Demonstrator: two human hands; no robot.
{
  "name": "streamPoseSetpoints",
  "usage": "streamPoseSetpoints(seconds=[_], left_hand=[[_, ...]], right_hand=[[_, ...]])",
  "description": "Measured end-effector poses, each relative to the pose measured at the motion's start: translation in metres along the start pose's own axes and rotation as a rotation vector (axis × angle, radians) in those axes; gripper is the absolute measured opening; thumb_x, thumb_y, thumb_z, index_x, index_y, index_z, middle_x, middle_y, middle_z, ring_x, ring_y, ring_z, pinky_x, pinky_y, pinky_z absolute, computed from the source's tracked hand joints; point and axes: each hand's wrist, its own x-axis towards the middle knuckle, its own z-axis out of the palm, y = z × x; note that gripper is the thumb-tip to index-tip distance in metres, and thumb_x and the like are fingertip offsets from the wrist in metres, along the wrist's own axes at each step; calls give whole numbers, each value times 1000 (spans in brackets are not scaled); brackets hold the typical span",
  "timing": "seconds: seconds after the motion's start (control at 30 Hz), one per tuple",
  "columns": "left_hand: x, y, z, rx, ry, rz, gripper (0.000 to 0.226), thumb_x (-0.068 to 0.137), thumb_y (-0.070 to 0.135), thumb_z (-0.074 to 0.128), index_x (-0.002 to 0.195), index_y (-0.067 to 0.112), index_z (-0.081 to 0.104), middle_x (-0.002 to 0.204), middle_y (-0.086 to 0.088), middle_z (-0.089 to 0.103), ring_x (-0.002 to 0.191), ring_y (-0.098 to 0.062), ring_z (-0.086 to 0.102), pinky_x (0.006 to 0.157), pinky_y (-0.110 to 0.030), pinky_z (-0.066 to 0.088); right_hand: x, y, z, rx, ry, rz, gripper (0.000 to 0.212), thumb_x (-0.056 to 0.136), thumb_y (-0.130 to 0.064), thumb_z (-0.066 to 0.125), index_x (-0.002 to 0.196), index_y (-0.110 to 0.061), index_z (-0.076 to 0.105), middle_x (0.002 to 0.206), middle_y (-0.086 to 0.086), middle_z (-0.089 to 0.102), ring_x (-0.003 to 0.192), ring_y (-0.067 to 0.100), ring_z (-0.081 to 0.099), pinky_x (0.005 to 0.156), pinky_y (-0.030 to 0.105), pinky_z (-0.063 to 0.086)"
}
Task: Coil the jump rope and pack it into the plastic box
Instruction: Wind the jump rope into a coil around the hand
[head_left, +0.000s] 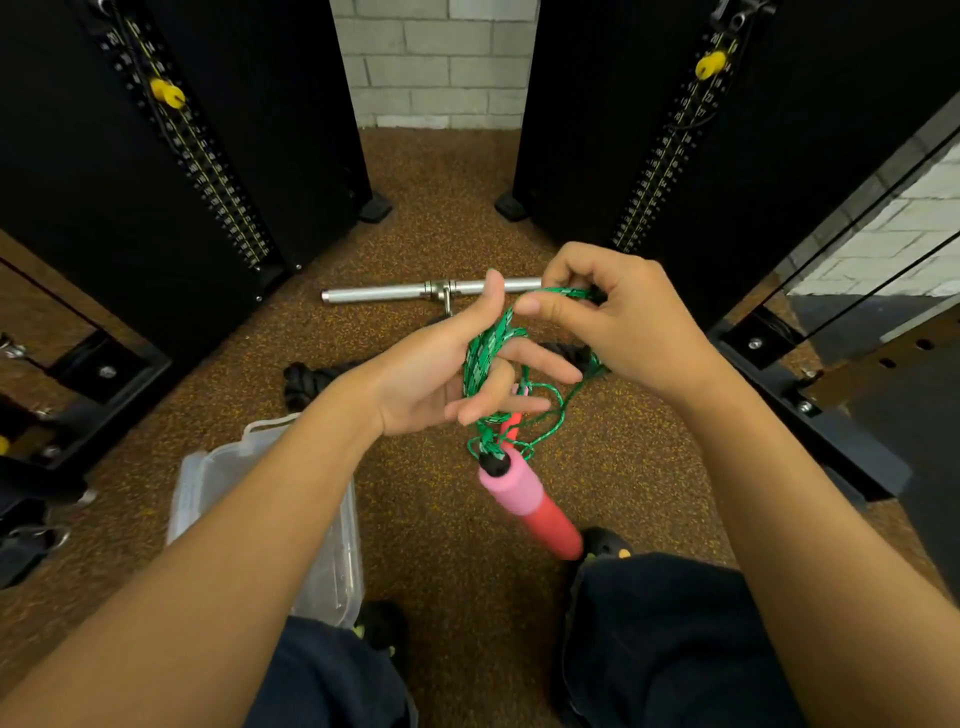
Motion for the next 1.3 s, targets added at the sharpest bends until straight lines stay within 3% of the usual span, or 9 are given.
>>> streamPoseSetpoints(seconds=[0.2, 0.3, 0.47, 0.7, 0.8, 0.93, 1.07, 1.23, 1.3], left_hand=[[-1, 0, -2, -343, -58, 186, 44, 87, 34, 38, 73, 8, 71, 53, -4, 68, 51, -13, 66, 97, -35, 48], [1, -2, -8, -489, -116, 296, 27, 83, 25, 54, 91, 7, 72, 87, -7, 75, 82, -16, 72, 98, -35, 44], [2, 5, -16, -663, 84, 442, 36, 90, 16, 40, 118, 2, 58, 116, -12, 66, 102, -16, 67, 86, -27, 54], [10, -6, -33, 77, 625, 345, 29, 94, 7, 45, 114, 24, 57, 118, 10, 56, 116, -12, 54, 108, -33, 37], [15, -13, -30, 468, 632, 287, 30, 95, 8, 46, 118, 24, 57, 130, 13, 44, 128, -5, 38, 114, -31, 26], [14, -15, -18, 648, 485, 189, 31, 97, 17, 40, 125, 20, 54, 126, 3, 57, 121, -13, 51, 108, -29, 34], [11, -13, -14, 616, 419, 81, 33, 91, 45, 40, 92, 21, 62, 87, -2, 68, 89, -20, 63, 94, -43, 47], [7, -8, -14, 639, 360, 144, 19, 90, 27, 56, 73, 26, 66, 53, 12, 60, 51, -1, 49, 56, -14, 41], [5, -4, -18, 646, 372, 167, 10, 84, 23, 64, 77, 29, 68, 61, 9, 65, 59, 3, 57, 66, -13, 45]], right_hand=[[-1, 8, 15, -129, -147, 5, 15, 94, -19, 48, 93, -8, 59, 80, 5, 62, 74, 20, 56, 66, 26, 38], [-4, 8, 28, -212, -305, 36, 19, 89, -4, 42, 100, -5, 57, 95, 7, 63, 81, 20, 55, 76, 29, 44], [-8, 6, 46, -300, -448, 79, 15, 99, -29, 33, 96, -18, 43, 81, 14, 59, 71, 29, 57, 70, 36, 46], [-9, 9, 43, -359, -517, 126, 19, 96, -27, 42, 103, -14, 54, 89, 11, 60, 84, 31, 60, 66, 32, 38], [-8, 7, 38, -349, -456, 58, 16, 93, -26, 48, 99, -16, 59, 79, 1, 58, 71, 20, 56, 65, 32, 42], [-4, 7, 29, -329, -250, -47, 15, 87, -18, 58, 99, -15, 67, 82, -12, 56, 74, 4, 47, 72, 17, 33], [-2, 7, 22, -162, -85, -8, 17, 79, -9, 63, 95, -14, 63, 81, -7, 64, 73, 8, 57, 68, 14, 40], [-2, 15, 21, -196, -70, -2, 36, 76, -23, 70, 108, -18, 56, 95, -1, 48, 80, 10, 49, 71, 6, 36], [-1, 18, 18, -207, -105, 15, 38, 75, -27, 72, 107, -17, 55, 98, -3, 45, 81, 9, 48, 68, 5, 37]])
